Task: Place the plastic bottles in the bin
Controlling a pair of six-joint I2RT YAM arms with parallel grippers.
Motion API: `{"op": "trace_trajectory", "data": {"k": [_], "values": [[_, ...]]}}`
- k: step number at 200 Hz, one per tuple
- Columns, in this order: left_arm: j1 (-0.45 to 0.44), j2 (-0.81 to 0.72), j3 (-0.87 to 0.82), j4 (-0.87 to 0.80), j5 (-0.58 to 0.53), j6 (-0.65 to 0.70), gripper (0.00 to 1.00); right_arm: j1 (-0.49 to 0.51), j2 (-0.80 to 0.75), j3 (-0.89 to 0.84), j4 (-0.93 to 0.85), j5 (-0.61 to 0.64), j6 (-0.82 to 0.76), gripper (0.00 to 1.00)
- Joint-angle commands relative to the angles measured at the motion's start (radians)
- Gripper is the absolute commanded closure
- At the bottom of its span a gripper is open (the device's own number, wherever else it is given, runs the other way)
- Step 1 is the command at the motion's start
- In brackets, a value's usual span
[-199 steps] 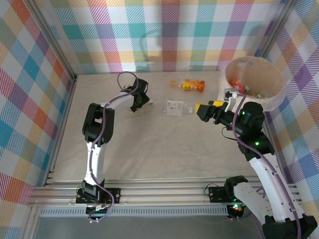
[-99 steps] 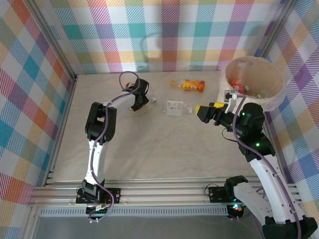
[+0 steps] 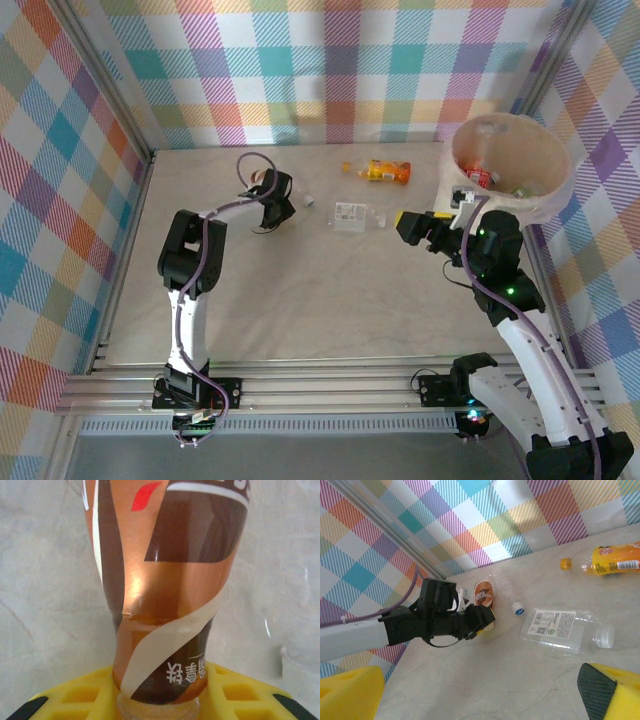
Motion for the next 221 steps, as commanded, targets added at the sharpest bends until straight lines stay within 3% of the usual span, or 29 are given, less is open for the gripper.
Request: {"op": "trace_trajectory", "data": {"k": [1,51,129,221], "values": [[0.004,-0.094,-0.084,0.076,0.047,0.041,0.72,0.008,0.012,-0.014,0.047,-0.042,0.011,0.00],[0.001,-0.302,-0.282,0.216,0.102,0.069,0.75,0.008,0.010,-0.042,0.122,-0.082,-0.008,0.00],[-0.067,-0.571,-0.412,0.313,0.262,0.178,0.77,0.008,0.050,-0.088,0.280,-0.127,0.073,0.00],[-0.186,-0.706,-0.318,0.387,0.757,0.333,0.78,0.009,0.196,0.091,0.350,-0.316,0.296,0.00]]}}
